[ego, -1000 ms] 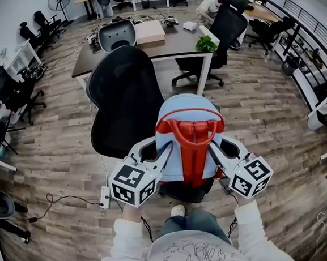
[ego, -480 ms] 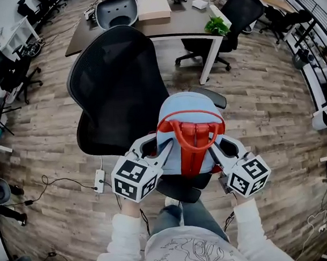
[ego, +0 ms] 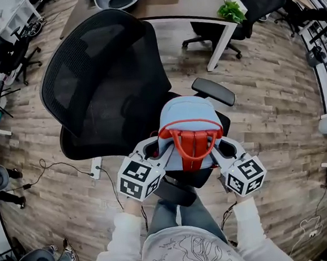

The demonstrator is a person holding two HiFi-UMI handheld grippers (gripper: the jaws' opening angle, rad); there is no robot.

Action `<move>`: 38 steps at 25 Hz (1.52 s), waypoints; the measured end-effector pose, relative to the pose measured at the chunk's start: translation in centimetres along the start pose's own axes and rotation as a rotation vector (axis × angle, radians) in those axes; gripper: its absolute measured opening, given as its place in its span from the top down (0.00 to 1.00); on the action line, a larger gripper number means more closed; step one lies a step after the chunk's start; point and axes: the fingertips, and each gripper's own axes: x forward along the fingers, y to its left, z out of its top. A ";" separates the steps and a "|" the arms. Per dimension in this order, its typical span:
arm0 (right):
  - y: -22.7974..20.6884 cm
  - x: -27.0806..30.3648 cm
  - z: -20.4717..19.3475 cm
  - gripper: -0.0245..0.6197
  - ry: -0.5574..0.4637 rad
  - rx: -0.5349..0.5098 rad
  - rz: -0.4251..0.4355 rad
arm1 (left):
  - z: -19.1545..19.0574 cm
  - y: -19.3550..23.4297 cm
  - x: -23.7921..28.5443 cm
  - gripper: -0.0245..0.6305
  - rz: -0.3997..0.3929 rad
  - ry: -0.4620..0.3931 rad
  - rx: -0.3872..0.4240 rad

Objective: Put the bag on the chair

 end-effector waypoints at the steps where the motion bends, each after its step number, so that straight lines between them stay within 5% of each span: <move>1: -0.4 0.4 -0.5 0.83 0.012 0.001 0.004 | -0.4 0.2 0.5 0.80 0.005 0.009 -0.003; 16: -4.9 5.3 -6.7 0.83 0.126 0.055 0.036 | -5.6 3.4 6.6 0.80 0.056 0.096 -0.045; 38: -8.7 8.9 -16.2 0.83 0.271 0.064 0.006 | -14.1 5.5 13.0 0.80 0.029 0.231 -0.050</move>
